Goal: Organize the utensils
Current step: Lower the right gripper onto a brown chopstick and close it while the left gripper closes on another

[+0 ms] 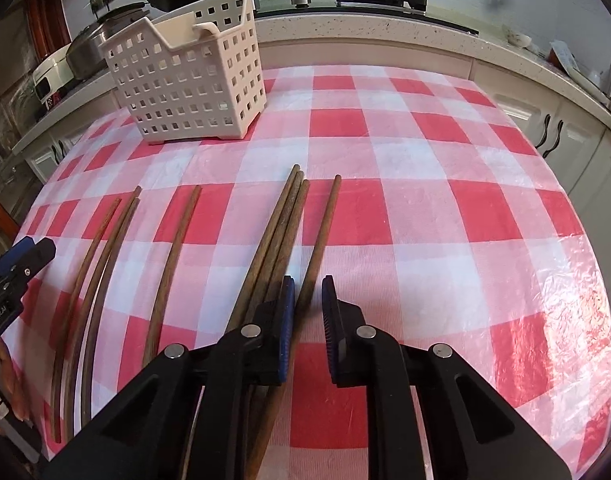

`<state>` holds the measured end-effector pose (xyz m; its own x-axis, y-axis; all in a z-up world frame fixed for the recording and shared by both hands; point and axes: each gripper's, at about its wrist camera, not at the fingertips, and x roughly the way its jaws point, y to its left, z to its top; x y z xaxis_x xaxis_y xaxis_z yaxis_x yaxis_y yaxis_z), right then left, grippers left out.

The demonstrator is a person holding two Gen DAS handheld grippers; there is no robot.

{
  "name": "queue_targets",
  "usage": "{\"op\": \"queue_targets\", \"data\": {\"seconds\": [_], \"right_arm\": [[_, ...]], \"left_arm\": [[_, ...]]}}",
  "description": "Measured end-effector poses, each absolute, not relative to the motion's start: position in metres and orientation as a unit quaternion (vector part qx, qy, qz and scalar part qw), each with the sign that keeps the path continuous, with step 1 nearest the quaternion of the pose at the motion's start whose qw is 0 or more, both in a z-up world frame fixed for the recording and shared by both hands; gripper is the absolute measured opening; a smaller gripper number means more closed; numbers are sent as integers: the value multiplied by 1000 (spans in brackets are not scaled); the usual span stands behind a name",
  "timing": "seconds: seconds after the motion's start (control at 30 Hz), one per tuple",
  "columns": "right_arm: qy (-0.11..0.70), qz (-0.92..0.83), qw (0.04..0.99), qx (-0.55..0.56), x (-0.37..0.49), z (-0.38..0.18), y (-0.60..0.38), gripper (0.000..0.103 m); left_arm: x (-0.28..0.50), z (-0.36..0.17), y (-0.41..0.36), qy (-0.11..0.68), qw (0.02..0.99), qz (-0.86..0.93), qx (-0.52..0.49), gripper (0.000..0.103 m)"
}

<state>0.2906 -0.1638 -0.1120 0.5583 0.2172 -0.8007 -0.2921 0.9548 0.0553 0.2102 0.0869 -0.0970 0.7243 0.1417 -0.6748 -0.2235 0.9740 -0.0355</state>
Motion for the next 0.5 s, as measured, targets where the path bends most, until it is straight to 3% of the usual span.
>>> {"op": "queue_targets", "data": {"seconds": [0.5], "right_arm": [[452,158,877,-43,311,-112,-162,13]], "left_arm": [[224,-97,76,376,922,86,-42,64]]}}
